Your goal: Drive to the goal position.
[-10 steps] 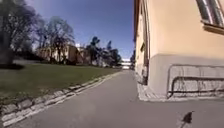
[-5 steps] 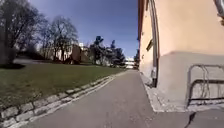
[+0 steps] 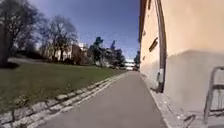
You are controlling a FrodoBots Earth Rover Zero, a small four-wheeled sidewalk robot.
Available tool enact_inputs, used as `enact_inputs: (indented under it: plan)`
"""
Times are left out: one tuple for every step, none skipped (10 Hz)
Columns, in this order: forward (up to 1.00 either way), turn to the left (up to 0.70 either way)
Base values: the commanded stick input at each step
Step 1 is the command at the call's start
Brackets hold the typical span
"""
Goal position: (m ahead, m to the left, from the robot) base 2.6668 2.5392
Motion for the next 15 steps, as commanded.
enact_inputs:
  plan:
    - [0.85,-0.34]
    - [0.85,-0.34]
    - [0.85,-0.34]
    - [0.85,-0.34]
    - [0.85,-0.24]
    - [0.85,0.00]
    - [0.85,0.00]
    - [0.85,0.00]
    - [0.85,0.00]
    - [0.85,0.00]
    - [0.85,0.00]
    - [0.85,0.00]
    - [0.85,0.00]
    - [0.85,0.00]
    - [0.85,0.00]
